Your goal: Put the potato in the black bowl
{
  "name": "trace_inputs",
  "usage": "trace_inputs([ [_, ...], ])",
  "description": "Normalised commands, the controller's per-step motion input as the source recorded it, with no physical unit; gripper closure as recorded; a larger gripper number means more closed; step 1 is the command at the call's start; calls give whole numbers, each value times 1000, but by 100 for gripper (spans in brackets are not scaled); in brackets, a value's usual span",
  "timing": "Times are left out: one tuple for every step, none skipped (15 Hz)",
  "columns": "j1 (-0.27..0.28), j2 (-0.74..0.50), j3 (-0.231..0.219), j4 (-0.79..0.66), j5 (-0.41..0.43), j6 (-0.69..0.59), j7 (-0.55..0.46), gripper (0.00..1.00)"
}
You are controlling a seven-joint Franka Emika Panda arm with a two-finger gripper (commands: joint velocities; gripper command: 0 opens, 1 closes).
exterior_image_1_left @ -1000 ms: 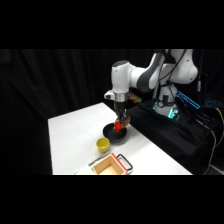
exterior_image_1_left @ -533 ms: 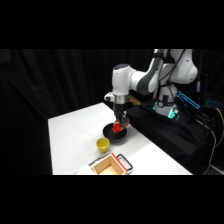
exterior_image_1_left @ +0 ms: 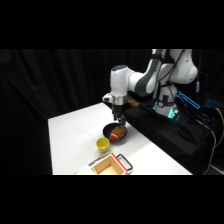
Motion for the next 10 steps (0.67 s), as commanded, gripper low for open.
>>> trace_inputs([
  [-14, 2, -30, 186, -141, -171, -39, 0],
  [-11, -36, -38, 207, -187, -259, -30, 0],
  [-12, -74, -37, 229, -191, -362, -33, 0],
  [-20, -101, -33, 257, -152, -456, -60, 0],
  [-25, -142, -22, 271, -100, -534, -99, 0],
  [-26, -163, -18, 267, -108, -559, -88, 0],
  [-27, -189, -12, 257, -99, -558, -90, 0],
  [-28, -196, -7, 237, -104, -515, -81, 0],
  [-32, -206, -3, 226, -93, -485, -84, 0],
  [-35, -197, 0, 219, -96, -461, -72, 0],
])
